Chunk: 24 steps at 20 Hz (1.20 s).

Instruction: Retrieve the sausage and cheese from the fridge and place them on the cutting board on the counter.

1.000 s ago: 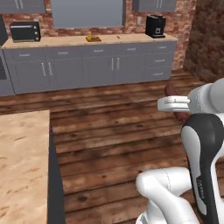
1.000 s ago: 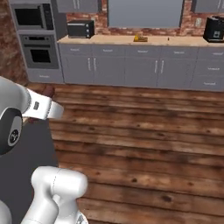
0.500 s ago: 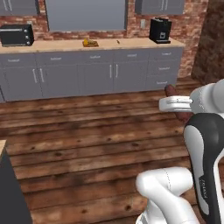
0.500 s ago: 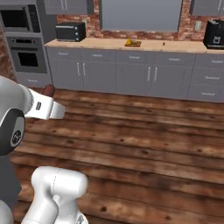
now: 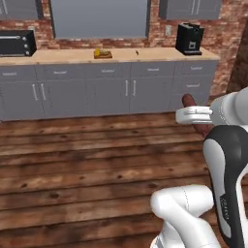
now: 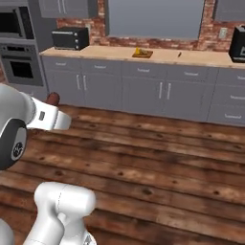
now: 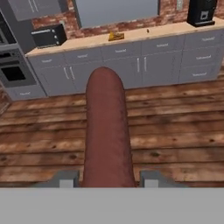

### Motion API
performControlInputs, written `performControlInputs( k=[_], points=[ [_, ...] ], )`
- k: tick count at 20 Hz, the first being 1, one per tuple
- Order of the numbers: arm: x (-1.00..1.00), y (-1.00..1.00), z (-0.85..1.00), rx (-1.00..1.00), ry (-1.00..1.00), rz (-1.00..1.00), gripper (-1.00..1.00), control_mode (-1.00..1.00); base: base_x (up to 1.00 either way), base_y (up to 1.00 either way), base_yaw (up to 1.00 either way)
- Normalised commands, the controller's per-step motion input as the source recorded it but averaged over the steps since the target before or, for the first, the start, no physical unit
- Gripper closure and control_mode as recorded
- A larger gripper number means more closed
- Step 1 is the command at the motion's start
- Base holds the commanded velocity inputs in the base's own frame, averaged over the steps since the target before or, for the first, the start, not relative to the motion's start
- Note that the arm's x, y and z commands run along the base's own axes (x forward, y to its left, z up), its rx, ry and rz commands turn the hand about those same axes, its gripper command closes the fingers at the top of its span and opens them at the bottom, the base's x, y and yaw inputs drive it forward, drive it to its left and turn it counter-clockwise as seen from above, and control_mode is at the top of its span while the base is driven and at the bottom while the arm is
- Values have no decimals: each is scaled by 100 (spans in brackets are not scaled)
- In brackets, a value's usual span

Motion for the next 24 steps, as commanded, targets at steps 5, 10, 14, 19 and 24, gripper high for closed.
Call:
performControlInputs(
  k=[5, 10, 14, 19, 24],
  points=[
    [0, 0, 0, 0, 0, 0, 100, 100, 100, -58, 7],
    [0, 0, 0, 0, 0, 0, 100, 100, 100, -50, 9],
    [0, 0, 0, 0, 0, 0, 100, 100, 100, -51, 10],
    [0, 0, 0, 0, 0, 0, 100, 100, 100, -54, 4],
    [0, 0, 0, 0, 0, 0, 100, 100, 100, -43, 0]
  ],
)
